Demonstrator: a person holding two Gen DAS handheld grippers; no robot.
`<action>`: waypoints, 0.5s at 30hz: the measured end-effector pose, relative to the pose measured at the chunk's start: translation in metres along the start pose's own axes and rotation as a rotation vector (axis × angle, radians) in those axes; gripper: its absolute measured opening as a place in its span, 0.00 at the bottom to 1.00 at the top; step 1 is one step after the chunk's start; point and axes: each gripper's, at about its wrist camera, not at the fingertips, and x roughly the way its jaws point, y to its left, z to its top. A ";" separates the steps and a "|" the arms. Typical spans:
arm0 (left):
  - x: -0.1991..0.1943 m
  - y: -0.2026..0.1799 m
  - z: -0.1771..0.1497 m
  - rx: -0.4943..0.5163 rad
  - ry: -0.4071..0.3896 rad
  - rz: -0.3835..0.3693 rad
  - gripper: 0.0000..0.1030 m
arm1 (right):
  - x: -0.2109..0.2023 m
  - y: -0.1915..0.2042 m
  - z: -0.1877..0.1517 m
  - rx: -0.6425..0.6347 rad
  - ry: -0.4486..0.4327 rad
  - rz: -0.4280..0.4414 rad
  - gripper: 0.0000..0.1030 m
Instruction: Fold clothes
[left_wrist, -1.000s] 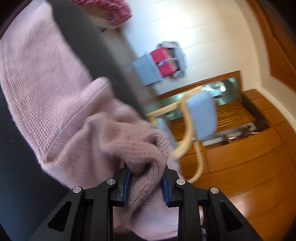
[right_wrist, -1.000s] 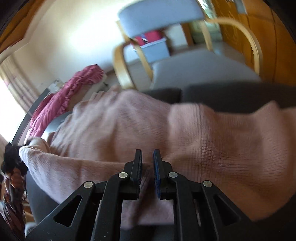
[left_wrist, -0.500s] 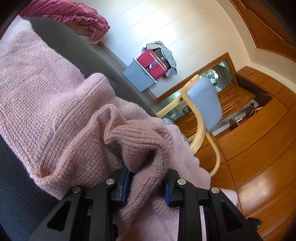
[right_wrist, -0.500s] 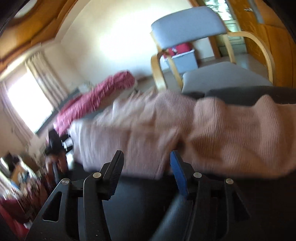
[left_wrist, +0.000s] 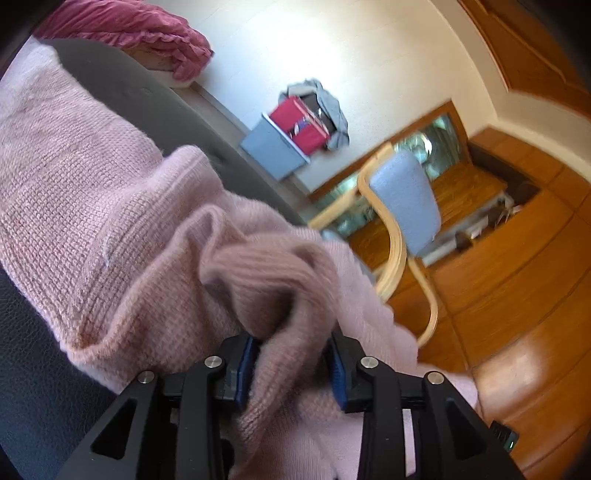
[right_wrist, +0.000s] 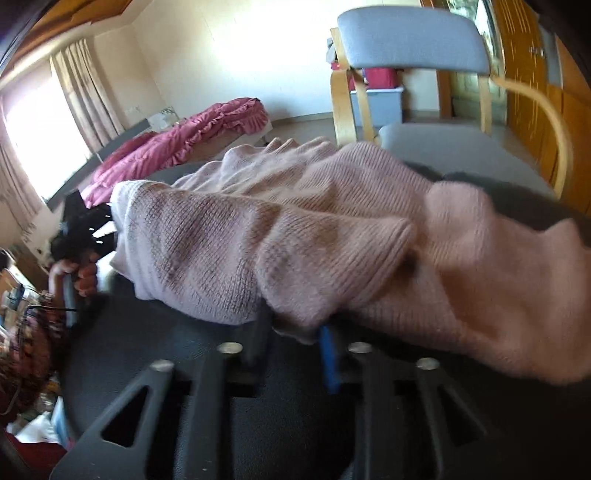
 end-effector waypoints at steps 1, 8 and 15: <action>-0.003 -0.003 -0.001 0.029 0.032 0.006 0.36 | -0.004 -0.003 0.000 0.012 -0.014 0.020 0.17; -0.039 -0.005 -0.023 0.036 0.091 -0.031 0.70 | -0.030 -0.037 0.009 0.270 -0.127 0.401 0.13; -0.014 -0.020 -0.033 0.072 0.051 0.093 0.73 | -0.017 -0.023 0.009 0.218 -0.114 0.376 0.18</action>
